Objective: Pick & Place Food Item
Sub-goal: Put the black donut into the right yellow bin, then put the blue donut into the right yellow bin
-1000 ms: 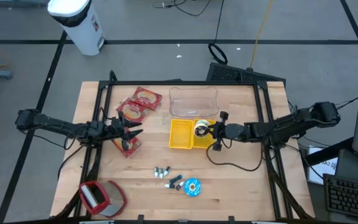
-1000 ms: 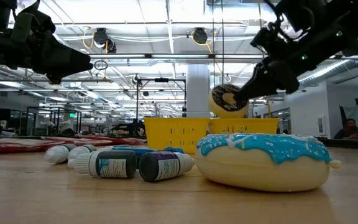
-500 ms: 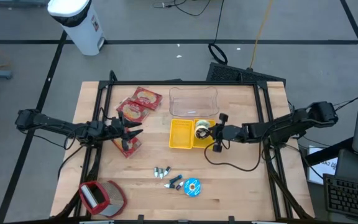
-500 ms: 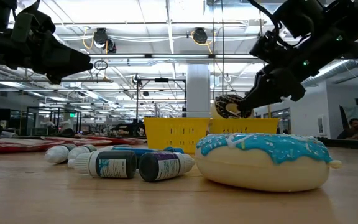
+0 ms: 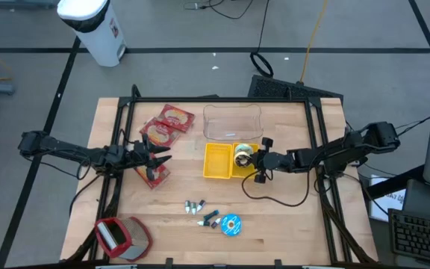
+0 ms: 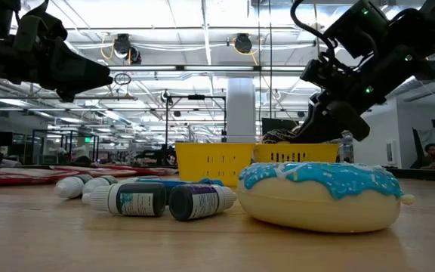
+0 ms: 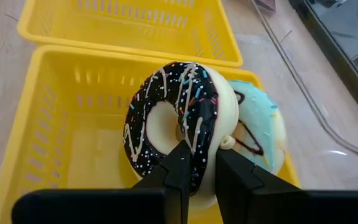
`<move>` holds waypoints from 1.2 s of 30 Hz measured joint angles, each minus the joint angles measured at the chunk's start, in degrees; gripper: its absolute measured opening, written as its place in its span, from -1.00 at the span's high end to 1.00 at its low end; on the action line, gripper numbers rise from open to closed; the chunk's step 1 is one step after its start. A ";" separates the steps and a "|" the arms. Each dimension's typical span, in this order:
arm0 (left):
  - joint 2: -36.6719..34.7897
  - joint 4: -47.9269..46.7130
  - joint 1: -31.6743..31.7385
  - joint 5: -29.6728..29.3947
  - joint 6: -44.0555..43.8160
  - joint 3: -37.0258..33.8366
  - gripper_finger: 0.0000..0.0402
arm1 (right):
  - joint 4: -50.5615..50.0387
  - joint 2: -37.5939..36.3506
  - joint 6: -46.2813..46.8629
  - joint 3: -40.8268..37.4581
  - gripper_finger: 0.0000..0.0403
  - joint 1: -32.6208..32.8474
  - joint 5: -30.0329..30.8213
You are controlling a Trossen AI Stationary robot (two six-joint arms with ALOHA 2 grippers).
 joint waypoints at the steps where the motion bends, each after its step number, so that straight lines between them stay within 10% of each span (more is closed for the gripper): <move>1: -0.02 0.00 0.00 0.00 0.00 0.02 0.24 | -0.01 0.02 -0.25 0.00 0.78 0.00 0.01; 12: -0.02 0.00 -0.01 0.00 0.00 0.02 0.24 | -0.25 0.02 -0.98 0.00 0.75 0.00 0.15; 36: -0.02 0.00 0.02 0.00 0.00 0.00 0.24 | 3.44 0.00 -7.56 0.00 -0.01 0.13 2.54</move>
